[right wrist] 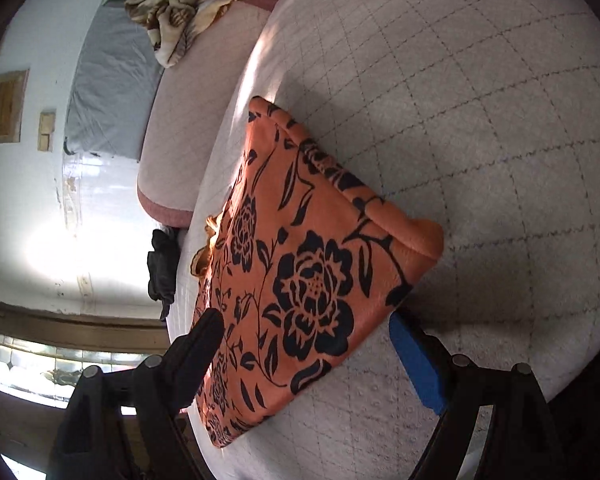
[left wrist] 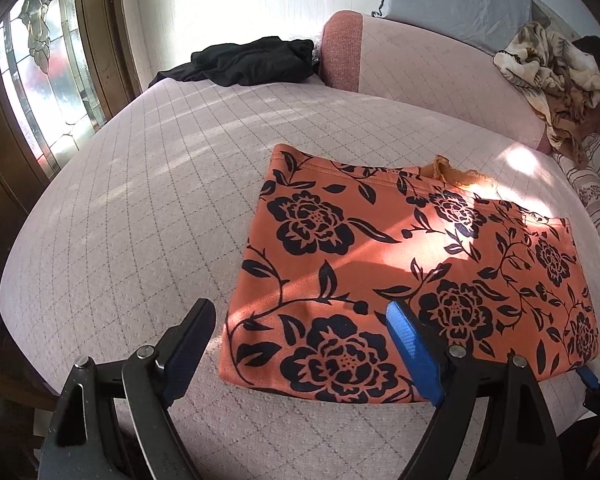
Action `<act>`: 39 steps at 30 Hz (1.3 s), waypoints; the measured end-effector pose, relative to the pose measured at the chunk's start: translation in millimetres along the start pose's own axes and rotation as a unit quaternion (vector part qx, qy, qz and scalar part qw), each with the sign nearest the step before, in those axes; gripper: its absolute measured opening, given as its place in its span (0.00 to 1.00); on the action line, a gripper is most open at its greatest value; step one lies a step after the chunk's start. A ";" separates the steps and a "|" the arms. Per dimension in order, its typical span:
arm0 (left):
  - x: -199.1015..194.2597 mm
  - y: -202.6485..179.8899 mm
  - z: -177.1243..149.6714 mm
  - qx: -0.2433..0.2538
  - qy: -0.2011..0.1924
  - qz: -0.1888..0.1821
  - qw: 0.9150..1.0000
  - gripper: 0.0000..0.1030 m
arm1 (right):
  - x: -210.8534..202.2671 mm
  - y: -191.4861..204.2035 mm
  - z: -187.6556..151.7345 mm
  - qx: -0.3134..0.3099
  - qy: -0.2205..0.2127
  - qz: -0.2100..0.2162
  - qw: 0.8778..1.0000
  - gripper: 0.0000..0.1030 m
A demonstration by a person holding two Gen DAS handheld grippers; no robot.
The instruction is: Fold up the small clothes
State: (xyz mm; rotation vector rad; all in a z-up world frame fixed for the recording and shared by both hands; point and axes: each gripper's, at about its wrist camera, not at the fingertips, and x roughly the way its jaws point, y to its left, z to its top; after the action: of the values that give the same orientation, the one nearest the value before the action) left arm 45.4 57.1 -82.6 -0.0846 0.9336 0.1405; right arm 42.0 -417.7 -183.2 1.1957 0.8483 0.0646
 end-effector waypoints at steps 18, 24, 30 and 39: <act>24.0 -55.9 5.6 0.047 0.017 -0.003 0.999 0.85 | 2.2 25.3 8.0 -0.075 -0.023 -0.015 0.997 0.72; 27.0 -57.8 6.5 0.047 0.017 -0.005 0.999 0.85 | 13.9 16.7 9.9 -0.068 -0.015 -0.039 0.997 0.71; 25.7 -54.7 6.6 0.043 0.015 -0.005 0.999 0.85 | 14.2 37.7 9.3 -0.129 -0.014 -0.072 0.989 0.11; 32.9 -53.3 7.2 0.043 0.016 -0.004 0.999 0.85 | 8.0 24.1 8.2 -0.110 -0.007 -0.106 0.988 0.36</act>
State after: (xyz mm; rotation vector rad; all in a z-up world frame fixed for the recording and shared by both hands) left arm 78.8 8.2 -104.3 -0.0122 0.9695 0.0912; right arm 61.7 -410.8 -166.6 0.8934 0.9261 -0.0236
